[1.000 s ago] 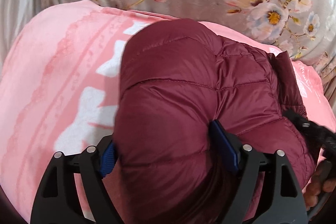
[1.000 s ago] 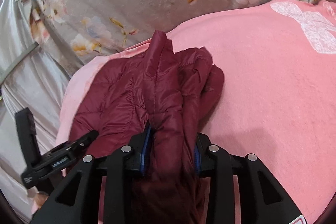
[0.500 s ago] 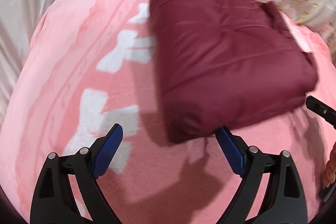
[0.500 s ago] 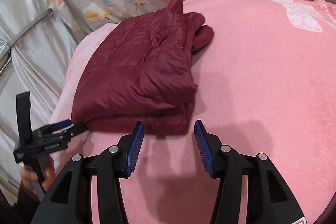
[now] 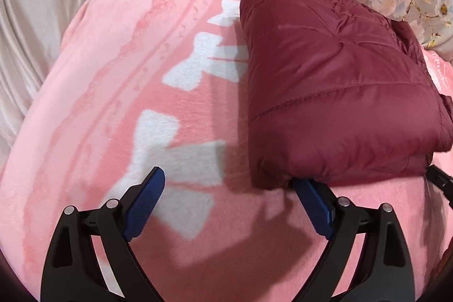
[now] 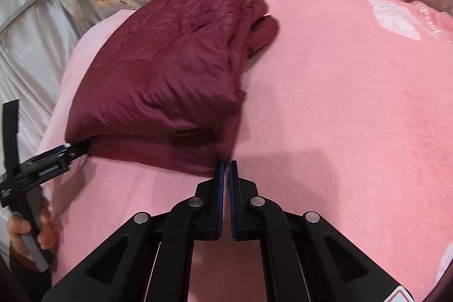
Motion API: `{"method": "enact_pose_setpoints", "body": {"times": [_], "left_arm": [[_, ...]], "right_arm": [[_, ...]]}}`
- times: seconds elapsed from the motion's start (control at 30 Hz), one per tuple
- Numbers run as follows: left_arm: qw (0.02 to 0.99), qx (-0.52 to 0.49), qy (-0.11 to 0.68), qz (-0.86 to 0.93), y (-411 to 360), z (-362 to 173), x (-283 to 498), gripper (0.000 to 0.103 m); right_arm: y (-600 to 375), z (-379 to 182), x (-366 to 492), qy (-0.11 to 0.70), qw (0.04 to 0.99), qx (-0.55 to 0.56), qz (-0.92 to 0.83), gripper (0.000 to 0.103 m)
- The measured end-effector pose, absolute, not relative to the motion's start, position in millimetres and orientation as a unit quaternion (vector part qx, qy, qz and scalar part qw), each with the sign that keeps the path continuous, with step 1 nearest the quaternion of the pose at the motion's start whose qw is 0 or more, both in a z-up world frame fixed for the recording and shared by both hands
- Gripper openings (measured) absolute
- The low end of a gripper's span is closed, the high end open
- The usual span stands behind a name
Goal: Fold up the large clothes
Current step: 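Lower the folded jacket onto the blanket and open both grippers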
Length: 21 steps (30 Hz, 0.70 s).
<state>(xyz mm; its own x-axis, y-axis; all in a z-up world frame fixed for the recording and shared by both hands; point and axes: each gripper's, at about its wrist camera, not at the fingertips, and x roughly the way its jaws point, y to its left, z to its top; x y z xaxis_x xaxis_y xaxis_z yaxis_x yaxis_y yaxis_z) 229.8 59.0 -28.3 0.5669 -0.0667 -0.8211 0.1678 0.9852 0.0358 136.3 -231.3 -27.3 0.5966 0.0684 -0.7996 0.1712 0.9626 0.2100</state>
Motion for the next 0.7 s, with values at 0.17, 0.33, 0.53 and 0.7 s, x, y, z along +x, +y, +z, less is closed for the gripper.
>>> {"method": "enact_pose_setpoints", "body": {"times": [0.17,0.33,0.53,0.7], "left_arm": [[0.907,0.043,0.412,-0.077,71,21,205,0.088],[0.925,0.050,0.369,-0.080,39,54,232,0.092],[0.904,0.081,0.415,-0.057,-20,-2,296,0.092],[0.913,0.059,0.400,-0.050,-19,-27,301,0.098]], "right_arm": [[-235,24,115,0.390,0.909,0.142,-0.042,0.003],[-215,66,160,0.341,0.931,0.127,-0.021,0.006],[-219,20,220,0.374,0.916,0.133,-0.059,0.006],[-225,-30,227,0.392,0.906,0.149,-0.063,0.004]]}}
